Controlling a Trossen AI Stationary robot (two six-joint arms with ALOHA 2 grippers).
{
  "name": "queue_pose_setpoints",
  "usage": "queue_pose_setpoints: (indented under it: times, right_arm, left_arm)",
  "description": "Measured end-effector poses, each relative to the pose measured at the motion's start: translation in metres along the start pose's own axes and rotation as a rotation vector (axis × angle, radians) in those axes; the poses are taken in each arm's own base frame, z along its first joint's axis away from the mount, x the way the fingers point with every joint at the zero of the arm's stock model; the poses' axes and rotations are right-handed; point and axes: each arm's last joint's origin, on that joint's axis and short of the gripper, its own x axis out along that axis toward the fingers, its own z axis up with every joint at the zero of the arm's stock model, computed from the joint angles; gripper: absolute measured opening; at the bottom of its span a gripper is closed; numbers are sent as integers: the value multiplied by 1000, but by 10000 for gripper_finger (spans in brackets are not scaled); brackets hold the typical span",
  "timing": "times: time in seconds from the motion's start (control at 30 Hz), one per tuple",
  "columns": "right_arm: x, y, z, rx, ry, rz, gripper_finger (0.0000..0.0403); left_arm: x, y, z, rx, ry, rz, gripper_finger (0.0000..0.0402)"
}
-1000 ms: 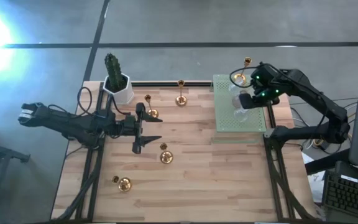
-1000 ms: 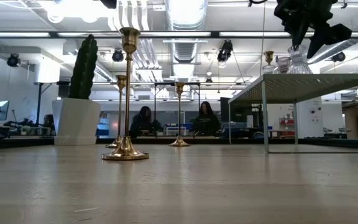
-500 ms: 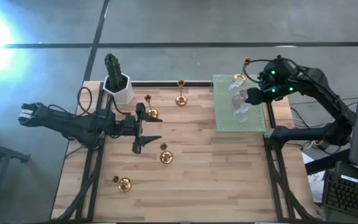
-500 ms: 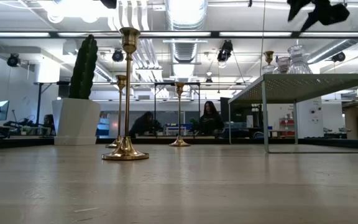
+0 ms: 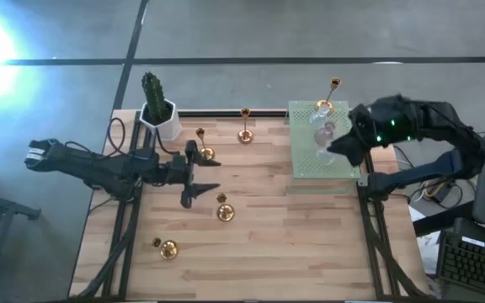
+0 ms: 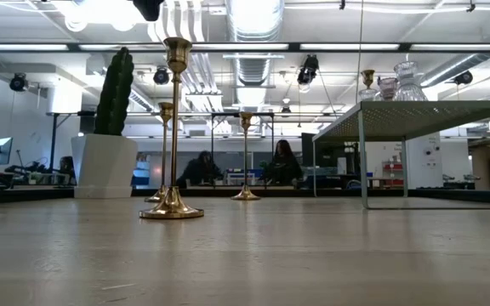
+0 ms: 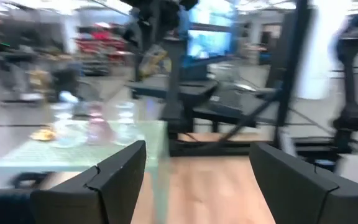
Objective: Pick & Place candle stick holders
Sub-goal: Put the gold candle holder on the shelf
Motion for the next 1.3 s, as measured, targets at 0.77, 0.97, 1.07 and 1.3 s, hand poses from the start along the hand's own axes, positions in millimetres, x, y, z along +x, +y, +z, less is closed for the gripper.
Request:
queue_pose_setpoints:
  times: [0.77,0.97,1.07,1.3]
  right_arm:
    - [-5,54,-82,-299,-15,60,110]
    - [2,54,-91,-331,-8,38,98]
    - [3,54,-95,-350,2,39,91]
    - [-2,53,-104,-371,39,58,72]
  left_arm:
    - [-58,-54,16,-312,354,166,213]
    - [-67,-74,11,-373,361,203,212]
    - [-70,-83,6,-412,383,202,212]
    - [-69,-101,-8,-450,419,228,212]
